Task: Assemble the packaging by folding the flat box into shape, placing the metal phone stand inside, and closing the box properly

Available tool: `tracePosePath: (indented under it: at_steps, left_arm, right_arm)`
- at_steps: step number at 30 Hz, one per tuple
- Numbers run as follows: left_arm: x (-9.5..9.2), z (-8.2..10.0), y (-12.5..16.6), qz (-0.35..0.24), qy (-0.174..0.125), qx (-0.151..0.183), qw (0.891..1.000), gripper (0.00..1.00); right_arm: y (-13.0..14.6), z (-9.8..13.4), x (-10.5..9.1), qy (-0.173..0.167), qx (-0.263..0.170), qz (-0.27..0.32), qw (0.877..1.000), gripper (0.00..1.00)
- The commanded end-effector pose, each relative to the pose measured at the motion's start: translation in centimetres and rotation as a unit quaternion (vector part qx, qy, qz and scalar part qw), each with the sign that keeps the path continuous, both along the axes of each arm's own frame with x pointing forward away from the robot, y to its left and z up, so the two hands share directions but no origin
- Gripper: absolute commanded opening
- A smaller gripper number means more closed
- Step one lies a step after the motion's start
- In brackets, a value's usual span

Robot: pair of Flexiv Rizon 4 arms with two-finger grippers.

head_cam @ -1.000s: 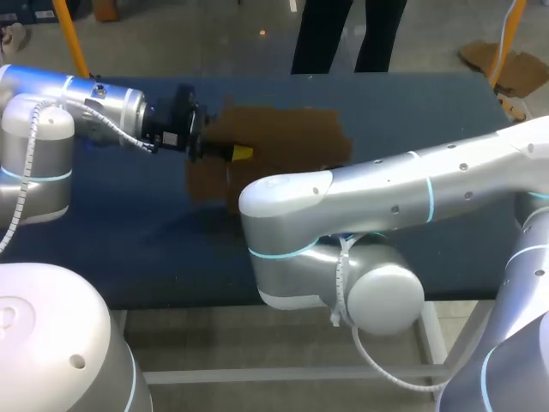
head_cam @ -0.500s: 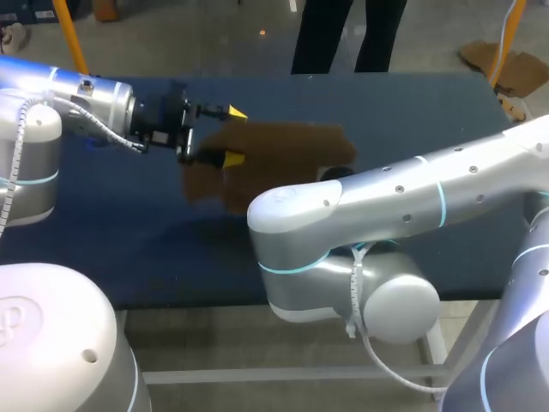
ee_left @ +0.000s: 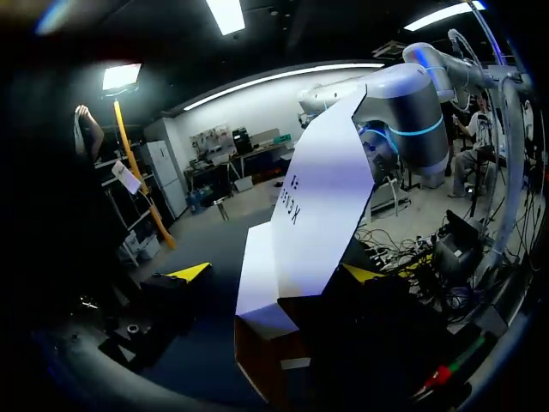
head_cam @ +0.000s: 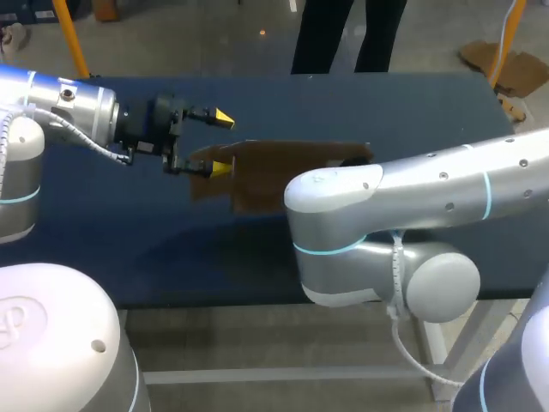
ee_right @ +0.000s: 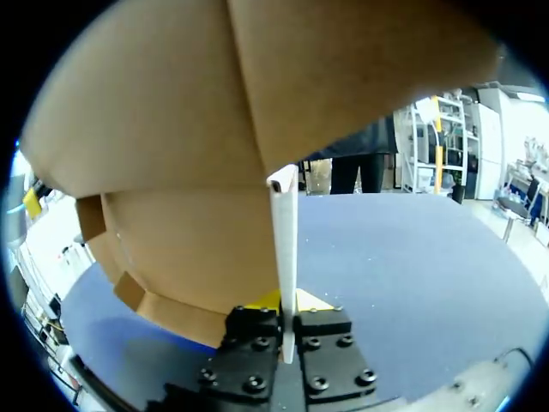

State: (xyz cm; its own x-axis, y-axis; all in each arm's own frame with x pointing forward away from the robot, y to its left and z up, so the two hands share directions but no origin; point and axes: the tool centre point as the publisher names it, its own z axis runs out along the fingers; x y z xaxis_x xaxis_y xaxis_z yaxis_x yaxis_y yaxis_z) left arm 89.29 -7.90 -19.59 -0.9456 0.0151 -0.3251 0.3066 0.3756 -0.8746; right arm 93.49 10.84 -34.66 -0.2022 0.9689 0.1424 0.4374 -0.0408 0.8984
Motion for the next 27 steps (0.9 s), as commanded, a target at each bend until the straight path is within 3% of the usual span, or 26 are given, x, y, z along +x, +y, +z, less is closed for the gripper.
tracePosePath:
  at_steps: [1, 11, 27]
  left_arm:
    - [-0.9, 0.5, 0.5, 0.012, -0.007, 0.004, 1.000, 1.00]
    - [-1.5, 1.5, 2.2, 0.027, -0.018, 0.017, 0.999, 1.00]
    - [-2.2, 1.6, 5.4, 0.052, -0.017, 0.052, 0.997, 1.00]
  right_arm:
    - [-1.0, 0.7, 0.5, 0.028, 0.034, 0.086, 0.995, 0.00]
    - [-1.2, 0.8, 0.8, 0.030, 0.060, 0.145, 0.987, 0.00]
    - [-1.7, 0.1, 2.1, 0.077, 0.118, 0.231, 0.963, 0.00]
